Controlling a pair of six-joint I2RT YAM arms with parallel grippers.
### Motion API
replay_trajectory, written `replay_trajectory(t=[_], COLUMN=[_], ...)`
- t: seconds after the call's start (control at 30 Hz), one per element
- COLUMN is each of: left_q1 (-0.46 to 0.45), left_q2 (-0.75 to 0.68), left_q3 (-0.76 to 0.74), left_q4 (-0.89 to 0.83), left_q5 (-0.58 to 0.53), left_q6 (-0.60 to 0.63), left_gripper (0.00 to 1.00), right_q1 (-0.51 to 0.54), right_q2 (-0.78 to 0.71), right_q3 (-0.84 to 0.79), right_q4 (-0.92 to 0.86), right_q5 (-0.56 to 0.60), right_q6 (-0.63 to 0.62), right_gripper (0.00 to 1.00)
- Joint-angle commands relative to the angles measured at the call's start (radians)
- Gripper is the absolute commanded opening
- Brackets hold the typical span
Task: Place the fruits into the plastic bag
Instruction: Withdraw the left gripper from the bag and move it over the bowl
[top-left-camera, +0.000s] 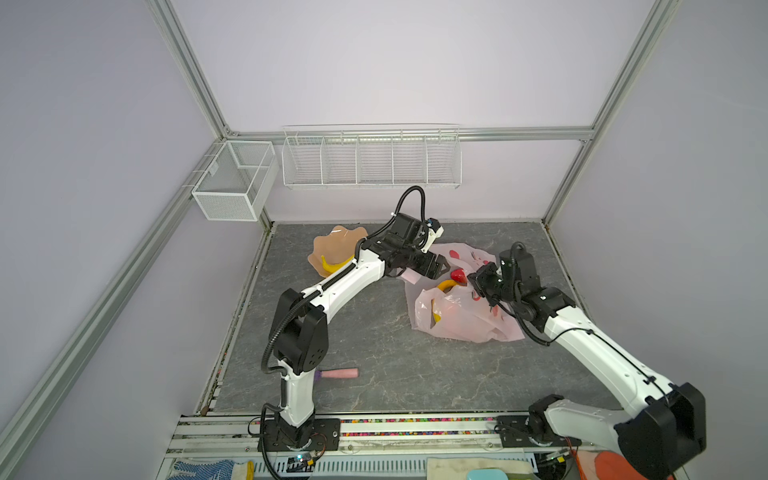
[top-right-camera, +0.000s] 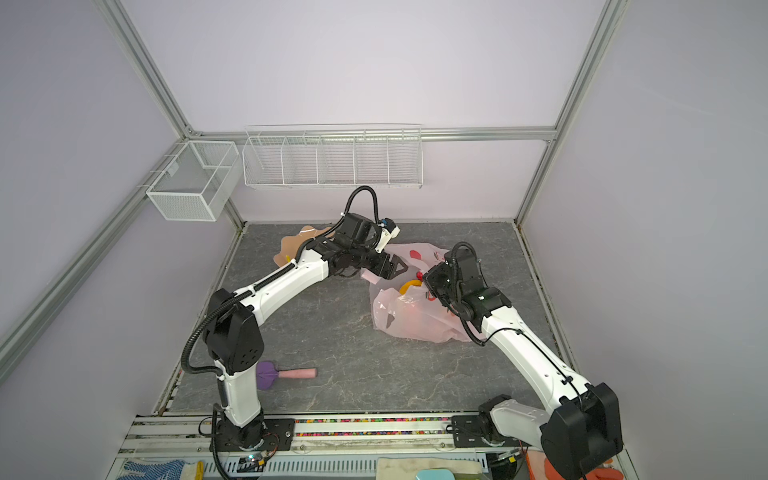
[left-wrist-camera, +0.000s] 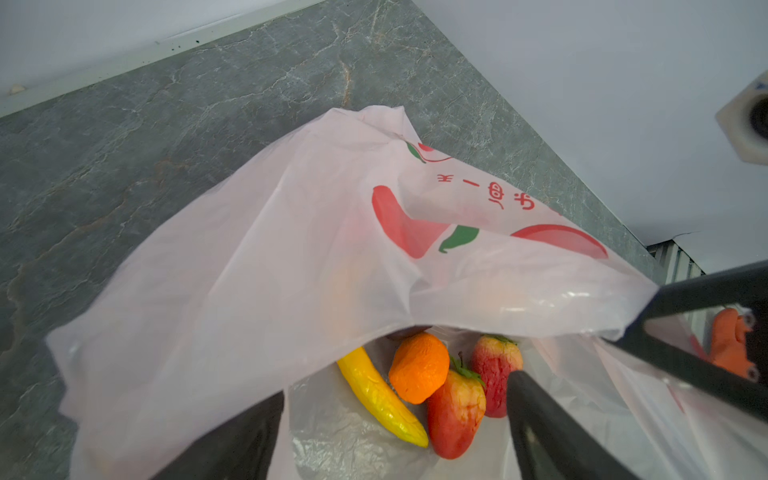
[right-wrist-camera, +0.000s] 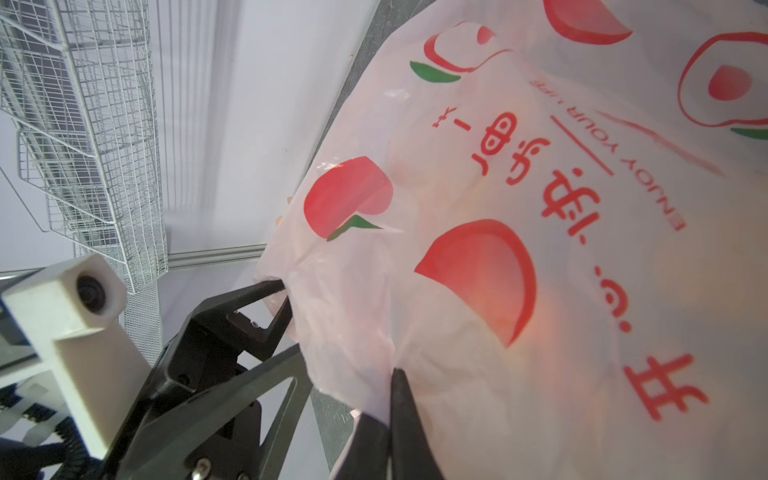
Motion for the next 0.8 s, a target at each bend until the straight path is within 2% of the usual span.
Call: replay_trajectory(t=[0.0,0.23,0.33,0.47,0.63,0.77], left_q1=[0.015,0.052,0.073,0.129,0.251,0.313], left_q2=[-0.089,-0.215,-0.260,-0.308,-0.274,-0.168], left_q3=[-0.045,-0.167,-0.213,-0.263,-0.231,-0.112], left_q4=[-0.030,-0.044,-0.057,-0.057,-0.160,-0.331], left_q5=[-0.033,-0.103,-0.195,-0.219,-0.193,-0.235], left_q6=[-0.017,-0.020,-0.034,0.030,0.094,0.175], left_gripper=[0.84,0.84,0.84,0.85,0.85,0.85], right_q1=[-0.002,-0.002,-0.003,-0.004,-0.004,-0.004], right_q2=[-0.024,-0.023,-0.024,-0.024,-0.025,-0.024], right_q3=[-0.021,-0.023,-0.022,-0.023,-0.021,-0.017], right_q4=[0.013,0.015,0.015,0.015,0.013,0.008], right_q5=[0.014,0.016,0.015,0.014,0.010,0.003], right_q6=[0.015,0.015,0.016,0.016,0.014,0.009], right_gripper=[0.06,0.06,0.06,0.06,0.06,0.06])
